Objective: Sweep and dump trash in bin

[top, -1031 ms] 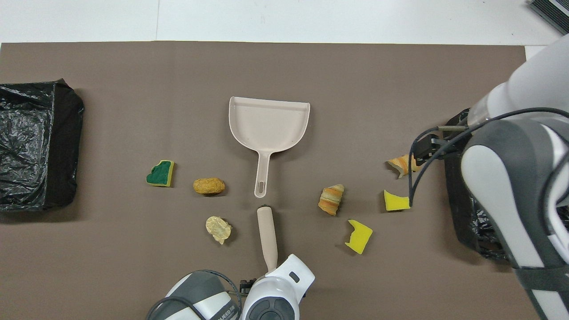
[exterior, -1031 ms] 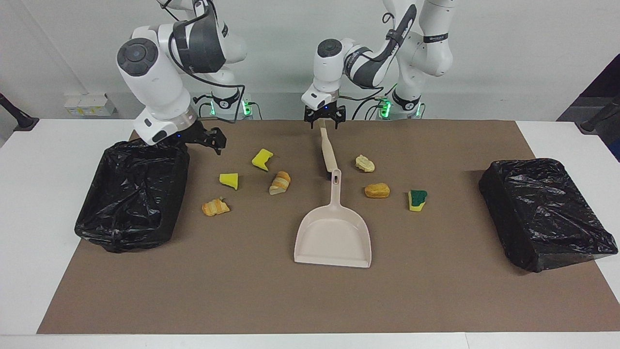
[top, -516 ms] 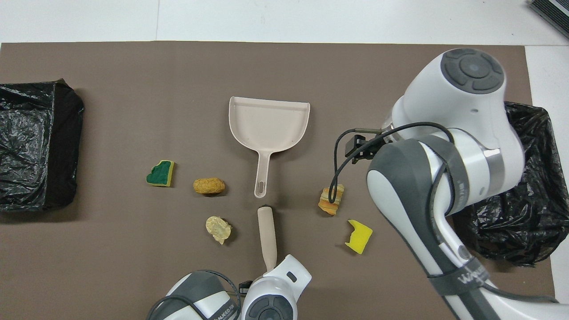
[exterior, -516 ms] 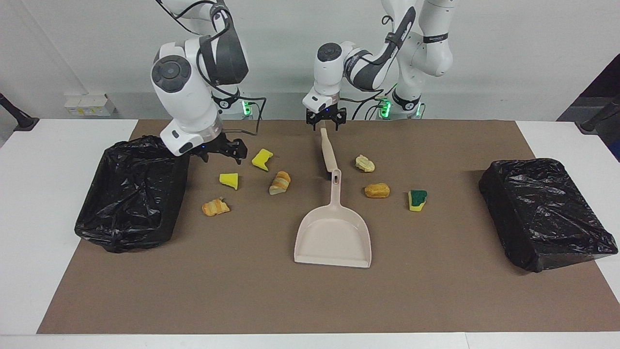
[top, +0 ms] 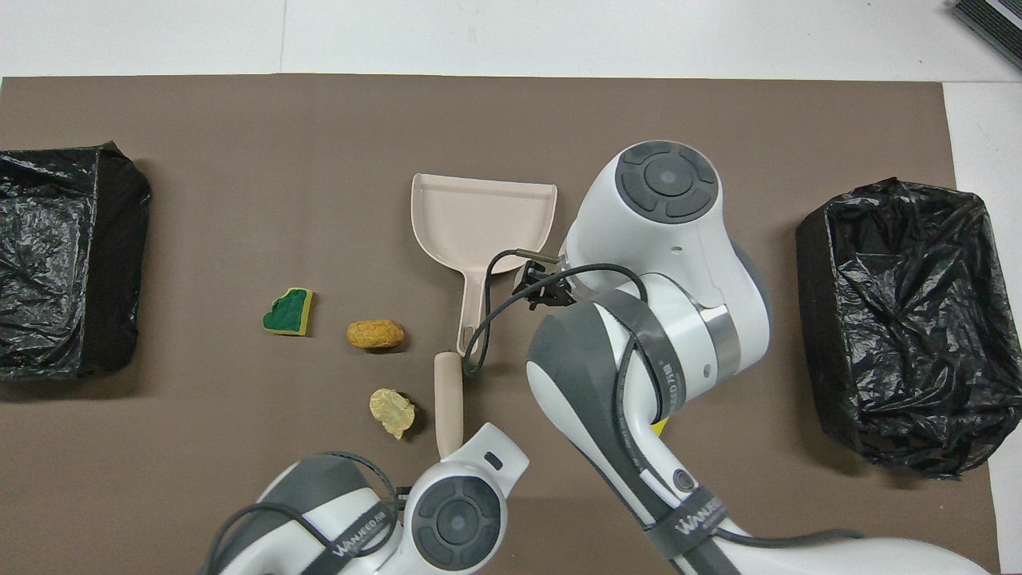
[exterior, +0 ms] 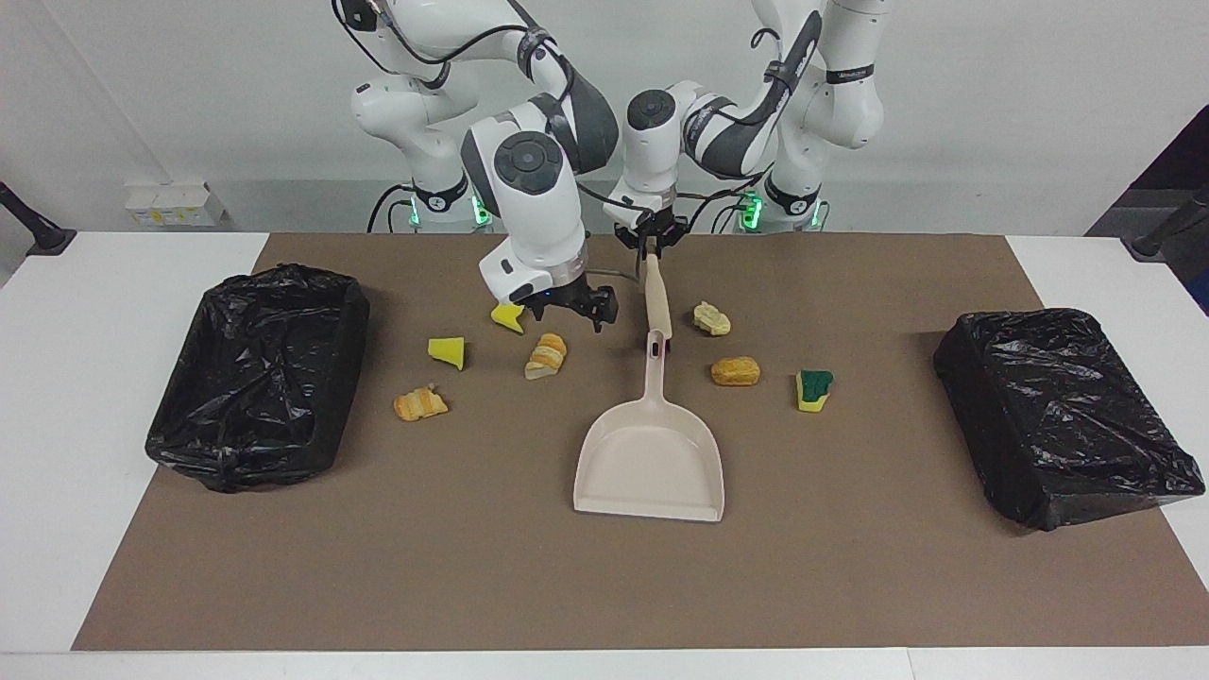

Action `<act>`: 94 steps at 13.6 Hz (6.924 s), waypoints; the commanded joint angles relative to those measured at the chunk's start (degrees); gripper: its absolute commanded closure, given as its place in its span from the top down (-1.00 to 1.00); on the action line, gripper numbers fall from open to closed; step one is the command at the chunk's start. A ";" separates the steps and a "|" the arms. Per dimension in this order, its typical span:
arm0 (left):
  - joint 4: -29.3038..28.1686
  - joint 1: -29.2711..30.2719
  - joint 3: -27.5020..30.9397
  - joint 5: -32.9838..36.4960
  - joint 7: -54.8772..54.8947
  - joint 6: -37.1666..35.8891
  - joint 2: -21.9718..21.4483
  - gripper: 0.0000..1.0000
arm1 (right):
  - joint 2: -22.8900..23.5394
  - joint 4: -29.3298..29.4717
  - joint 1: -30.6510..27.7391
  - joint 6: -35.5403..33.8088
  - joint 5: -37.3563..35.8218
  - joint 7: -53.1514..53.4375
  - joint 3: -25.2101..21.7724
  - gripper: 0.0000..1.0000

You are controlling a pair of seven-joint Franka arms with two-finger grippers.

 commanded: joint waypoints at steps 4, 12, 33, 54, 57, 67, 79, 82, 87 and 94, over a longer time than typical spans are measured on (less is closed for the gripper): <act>2.66 19.39 -0.08 1.54 24.04 -6.06 -5.30 -1.00 | 4.34 1.59 4.50 5.18 2.48 7.22 -0.13 1.00; 4.61 41.92 -0.08 4.26 48.25 -3.07 -1.96 -1.00 | 9.53 1.85 11.02 14.59 -4.89 10.04 -0.22 0.77; 2.76 45.01 -0.35 8.13 45.80 -2.98 1.03 -1.00 | 7.35 -0.43 11.90 17.85 -16.16 1.90 -0.22 -1.00; -1.54 34.12 -0.52 3.67 37.64 -0.70 -0.02 -1.00 | -6.11 -13.61 -5.77 10.72 -16.15 -102.09 -0.30 -1.00; -1.54 28.41 -0.52 3.30 31.32 -1.40 -0.55 -1.00 | -6.02 -14.23 -5.51 11.95 -18.27 -109.82 -0.30 -1.00; -0.83 18.48 -0.70 0.93 3.05 -15.82 -5.99 -1.00 | -10.94 -23.55 -3.32 18.55 -22.22 -109.76 -0.30 -1.00; -5.25 6.95 -0.52 -11.11 -19.11 8.53 0.67 -1.00 | -11.91 -23.99 -2.00 15.21 -21.87 -100.61 -0.22 -1.00; -0.15 9.76 -0.52 -11.20 -6.91 10.02 4.45 -1.00 | -11.91 -23.99 -2.00 15.21 -21.78 -99.21 -0.22 -1.00; 0.21 8.71 -0.61 -11.20 13.61 12.05 4.99 -1.00 | -11.91 -23.99 -2.00 15.12 -21.70 -99.12 -0.22 -1.00; 7.23 1.24 -1.40 -11.11 10.92 10.65 5.95 -1.00 | -11.91 -23.99 -2.17 15.12 -21.08 -99.12 -0.22 -1.00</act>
